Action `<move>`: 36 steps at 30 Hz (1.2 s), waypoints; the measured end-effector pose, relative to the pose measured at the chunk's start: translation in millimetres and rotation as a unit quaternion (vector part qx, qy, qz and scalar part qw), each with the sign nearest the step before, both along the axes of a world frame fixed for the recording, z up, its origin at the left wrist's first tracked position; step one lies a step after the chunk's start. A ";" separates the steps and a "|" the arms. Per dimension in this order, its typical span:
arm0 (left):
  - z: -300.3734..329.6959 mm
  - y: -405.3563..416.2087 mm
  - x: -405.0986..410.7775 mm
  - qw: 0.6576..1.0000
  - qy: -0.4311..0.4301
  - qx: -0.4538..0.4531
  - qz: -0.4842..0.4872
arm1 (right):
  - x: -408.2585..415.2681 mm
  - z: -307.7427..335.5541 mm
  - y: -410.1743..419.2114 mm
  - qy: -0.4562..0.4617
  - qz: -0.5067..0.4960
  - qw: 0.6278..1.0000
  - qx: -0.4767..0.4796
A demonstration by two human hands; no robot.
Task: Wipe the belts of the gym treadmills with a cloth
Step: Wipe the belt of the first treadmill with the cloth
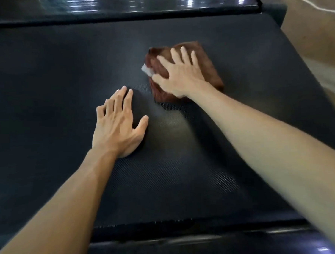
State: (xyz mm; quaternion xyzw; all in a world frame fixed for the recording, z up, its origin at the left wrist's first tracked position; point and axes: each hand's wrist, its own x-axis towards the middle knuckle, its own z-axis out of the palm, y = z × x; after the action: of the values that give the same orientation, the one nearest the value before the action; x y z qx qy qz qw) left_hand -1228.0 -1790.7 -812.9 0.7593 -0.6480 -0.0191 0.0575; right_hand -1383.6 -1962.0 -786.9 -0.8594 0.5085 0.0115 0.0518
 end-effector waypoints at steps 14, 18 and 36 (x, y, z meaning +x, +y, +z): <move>3.0 1.5 -2.3 1.000 -0.003 0.004 -0.001 | 21.0 2.9 -10.0 -0.046 -0.026 0.998 0.025; 2.8 2.5 -1.9 1.000 0.004 0.003 0.001 | -21.1 -4.8 31.9 -0.068 0.053 0.996 0.013; 2.8 0.9 -2.4 1.000 0.005 -0.009 0.007 | -31.6 -4.2 20.3 -0.021 -0.126 0.992 0.000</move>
State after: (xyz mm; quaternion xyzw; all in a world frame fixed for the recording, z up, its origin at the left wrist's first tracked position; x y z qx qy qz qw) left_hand -1230.4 -1789.8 -810.1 0.7632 -0.6424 -0.0166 0.0680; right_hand -1415.2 -1941.6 -791.0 -0.7888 0.6112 -0.0128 0.0633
